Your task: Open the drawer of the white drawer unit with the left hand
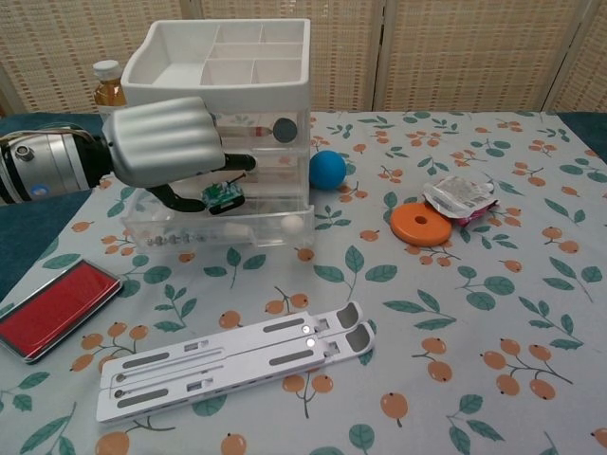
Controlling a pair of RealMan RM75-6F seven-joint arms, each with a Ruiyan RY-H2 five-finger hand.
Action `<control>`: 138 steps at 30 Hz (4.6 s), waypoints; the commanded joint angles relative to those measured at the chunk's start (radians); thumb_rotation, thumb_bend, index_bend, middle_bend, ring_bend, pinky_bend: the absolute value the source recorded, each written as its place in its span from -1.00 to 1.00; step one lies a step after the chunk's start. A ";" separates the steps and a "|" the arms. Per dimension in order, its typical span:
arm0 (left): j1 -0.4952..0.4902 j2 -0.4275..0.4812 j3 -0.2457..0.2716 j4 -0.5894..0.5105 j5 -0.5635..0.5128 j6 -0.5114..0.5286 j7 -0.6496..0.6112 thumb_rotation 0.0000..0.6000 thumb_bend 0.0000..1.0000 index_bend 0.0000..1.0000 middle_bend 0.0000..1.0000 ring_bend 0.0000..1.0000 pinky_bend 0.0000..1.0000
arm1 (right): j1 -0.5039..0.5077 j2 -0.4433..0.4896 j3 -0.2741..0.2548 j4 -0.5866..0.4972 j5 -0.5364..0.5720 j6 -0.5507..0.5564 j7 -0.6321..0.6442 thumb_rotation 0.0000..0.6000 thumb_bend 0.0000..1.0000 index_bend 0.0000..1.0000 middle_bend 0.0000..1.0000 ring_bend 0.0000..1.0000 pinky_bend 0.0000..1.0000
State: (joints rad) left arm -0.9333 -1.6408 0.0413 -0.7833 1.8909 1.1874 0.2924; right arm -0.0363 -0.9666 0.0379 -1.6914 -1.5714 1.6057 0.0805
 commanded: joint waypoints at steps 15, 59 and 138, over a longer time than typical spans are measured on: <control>-0.017 -0.001 0.020 -0.009 -0.019 -0.022 0.022 1.00 -0.57 -0.41 0.86 1.00 1.00 | 0.000 -0.004 0.001 0.003 0.005 -0.004 0.003 1.00 -0.37 -0.98 -0.89 -1.00 -0.89; -0.056 -0.007 0.020 -0.056 -0.068 -0.088 0.062 1.00 -0.57 -0.18 0.85 1.00 1.00 | -0.012 -0.013 0.002 0.024 0.017 0.003 0.024 1.00 -0.37 -0.98 -0.89 -1.00 -0.89; 0.346 0.177 -0.008 -0.207 -0.346 0.004 -0.182 1.00 -0.57 0.02 0.84 1.00 1.00 | 0.003 -0.013 -0.002 0.007 -0.032 0.018 0.017 1.00 -0.37 -0.98 -0.89 -1.00 -0.89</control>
State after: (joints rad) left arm -0.5808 -1.4516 0.0388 -0.9987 1.5507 1.2054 0.1151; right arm -0.0336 -0.9800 0.0358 -1.6844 -1.6033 1.6239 0.0975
